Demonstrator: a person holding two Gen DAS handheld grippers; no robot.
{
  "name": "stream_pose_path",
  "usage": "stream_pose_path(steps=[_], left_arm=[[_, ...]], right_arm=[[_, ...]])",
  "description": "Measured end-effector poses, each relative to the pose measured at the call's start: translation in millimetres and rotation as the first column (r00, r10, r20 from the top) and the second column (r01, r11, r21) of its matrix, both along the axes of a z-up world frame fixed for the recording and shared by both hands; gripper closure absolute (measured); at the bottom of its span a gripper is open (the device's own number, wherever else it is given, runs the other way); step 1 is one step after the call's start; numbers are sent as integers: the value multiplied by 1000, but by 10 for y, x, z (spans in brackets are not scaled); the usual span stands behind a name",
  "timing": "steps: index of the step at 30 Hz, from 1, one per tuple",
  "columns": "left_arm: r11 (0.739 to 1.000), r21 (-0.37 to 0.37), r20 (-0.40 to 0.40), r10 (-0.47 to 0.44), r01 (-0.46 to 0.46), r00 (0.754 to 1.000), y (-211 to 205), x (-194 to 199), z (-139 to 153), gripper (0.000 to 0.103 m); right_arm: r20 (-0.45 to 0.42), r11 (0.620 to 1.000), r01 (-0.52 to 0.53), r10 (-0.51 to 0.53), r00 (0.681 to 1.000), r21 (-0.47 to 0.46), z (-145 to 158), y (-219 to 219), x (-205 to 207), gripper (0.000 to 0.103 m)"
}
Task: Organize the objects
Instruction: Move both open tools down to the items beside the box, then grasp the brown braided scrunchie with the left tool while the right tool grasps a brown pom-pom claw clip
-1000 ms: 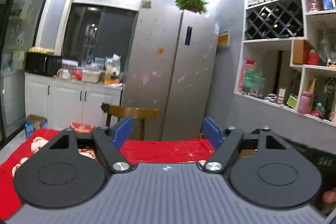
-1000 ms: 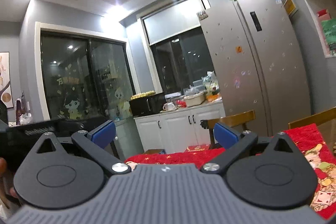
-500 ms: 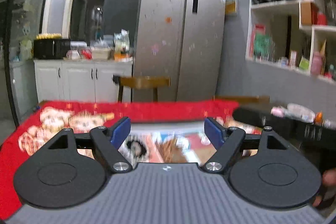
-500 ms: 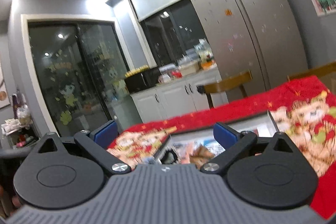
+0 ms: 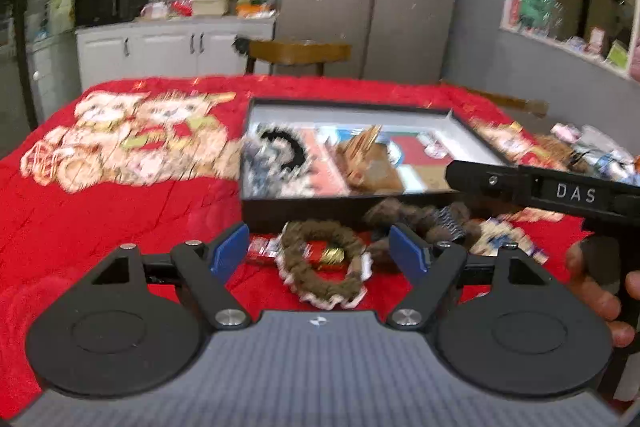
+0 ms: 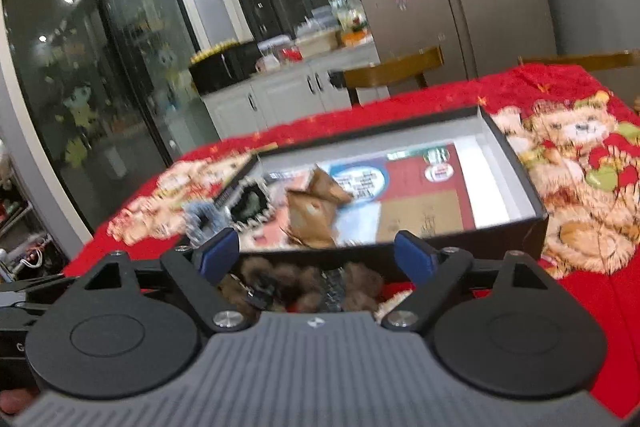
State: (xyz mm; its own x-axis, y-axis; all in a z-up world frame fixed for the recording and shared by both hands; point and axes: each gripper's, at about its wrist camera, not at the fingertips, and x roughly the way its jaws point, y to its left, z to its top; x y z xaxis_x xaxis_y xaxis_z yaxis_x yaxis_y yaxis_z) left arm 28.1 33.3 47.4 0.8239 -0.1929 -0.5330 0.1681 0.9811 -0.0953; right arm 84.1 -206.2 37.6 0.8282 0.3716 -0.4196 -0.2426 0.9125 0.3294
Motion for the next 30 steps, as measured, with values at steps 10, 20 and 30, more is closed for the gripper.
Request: stream_pose_path(steps=[10, 20, 30], left_arm=[[996, -42, -175, 74, -83, 982, 111, 216, -258, 41], [997, -43, -127, 50, -56, 991, 29, 133, -302, 60], [996, 18, -54, 85, -84, 995, -44, 157, -366, 75]], right_arm=[[-60, 996, -23, 18, 998, -84, -146, 98, 61, 21], [-108, 995, -36, 25, 994, -95, -238, 121, 127, 25], [-110, 993, -12, -1, 994, -119, -283, 128, 158, 39]])
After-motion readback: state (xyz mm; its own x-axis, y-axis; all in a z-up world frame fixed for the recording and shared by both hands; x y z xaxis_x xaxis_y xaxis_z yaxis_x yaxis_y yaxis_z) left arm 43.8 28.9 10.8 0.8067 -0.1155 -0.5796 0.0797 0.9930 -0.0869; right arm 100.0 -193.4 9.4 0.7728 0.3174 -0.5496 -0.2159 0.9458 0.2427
